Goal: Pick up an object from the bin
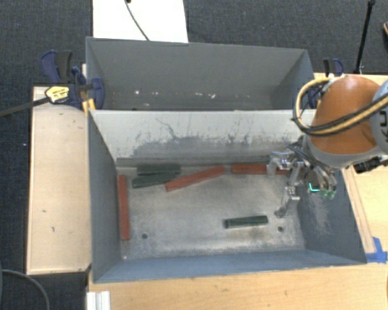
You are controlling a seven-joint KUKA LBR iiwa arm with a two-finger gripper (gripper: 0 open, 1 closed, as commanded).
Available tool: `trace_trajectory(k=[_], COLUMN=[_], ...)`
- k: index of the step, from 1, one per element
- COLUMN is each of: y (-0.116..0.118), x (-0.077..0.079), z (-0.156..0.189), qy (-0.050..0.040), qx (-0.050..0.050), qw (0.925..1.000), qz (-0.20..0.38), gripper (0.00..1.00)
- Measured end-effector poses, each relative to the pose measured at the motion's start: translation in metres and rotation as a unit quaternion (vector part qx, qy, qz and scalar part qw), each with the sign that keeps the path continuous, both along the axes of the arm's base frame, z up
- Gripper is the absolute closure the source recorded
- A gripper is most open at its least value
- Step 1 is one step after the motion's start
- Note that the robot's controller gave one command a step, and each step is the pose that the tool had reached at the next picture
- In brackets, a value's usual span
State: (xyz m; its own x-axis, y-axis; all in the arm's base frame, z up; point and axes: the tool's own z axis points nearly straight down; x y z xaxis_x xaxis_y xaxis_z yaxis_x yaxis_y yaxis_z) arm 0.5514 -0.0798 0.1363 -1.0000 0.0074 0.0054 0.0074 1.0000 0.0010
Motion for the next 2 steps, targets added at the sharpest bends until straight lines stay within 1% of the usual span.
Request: trace_trajectory(k=[1,2], y=[0.082,0.079], x=[-0.057,-0.062], z=[-0.069,-0.035], qy=[0.0015,-0.0051], qx=[0.001,0.0], qw=[0.9986,0.9966], qz=[-0.053,-0.082], gripper=[0.0,0.0])
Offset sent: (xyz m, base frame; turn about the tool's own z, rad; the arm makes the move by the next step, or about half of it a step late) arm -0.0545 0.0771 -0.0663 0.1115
